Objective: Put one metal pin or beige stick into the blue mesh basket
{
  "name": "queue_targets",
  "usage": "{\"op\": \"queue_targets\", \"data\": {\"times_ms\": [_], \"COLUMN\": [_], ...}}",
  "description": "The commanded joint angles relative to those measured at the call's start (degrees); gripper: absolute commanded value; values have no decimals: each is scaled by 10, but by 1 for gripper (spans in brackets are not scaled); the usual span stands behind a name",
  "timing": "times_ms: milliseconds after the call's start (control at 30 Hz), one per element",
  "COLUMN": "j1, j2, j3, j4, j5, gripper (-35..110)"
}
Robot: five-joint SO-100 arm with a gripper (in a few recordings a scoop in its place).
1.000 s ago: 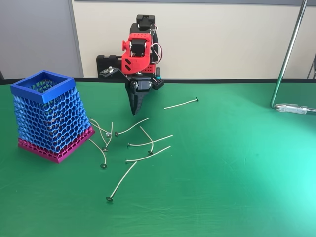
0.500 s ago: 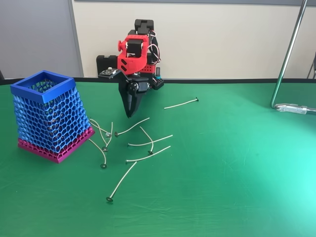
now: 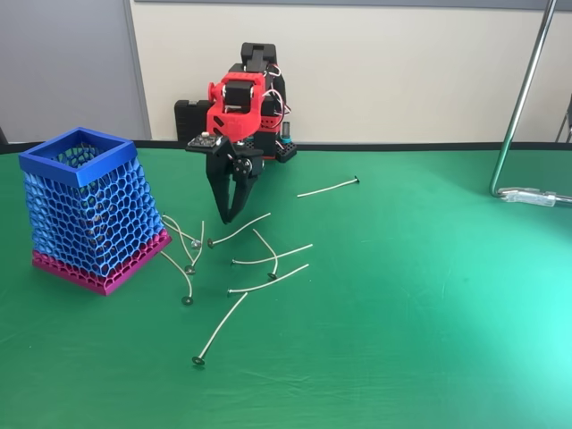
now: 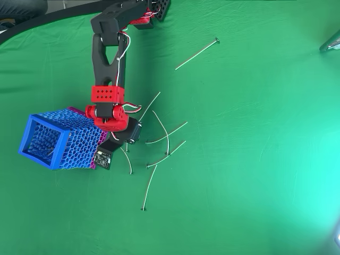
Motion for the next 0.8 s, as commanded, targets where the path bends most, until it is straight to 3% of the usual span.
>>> {"op": "queue_targets", "data": {"times_ms": [0, 167, 400, 767], "j1": [-6, -11, -13, -10], "j2": [1, -8, -23, -83], "j3": [-28, -16, -14, -75], "j4": [14, 21, 43, 17], "j5": [9, 29, -75, -97], "gripper": [1, 1, 1, 1]}}
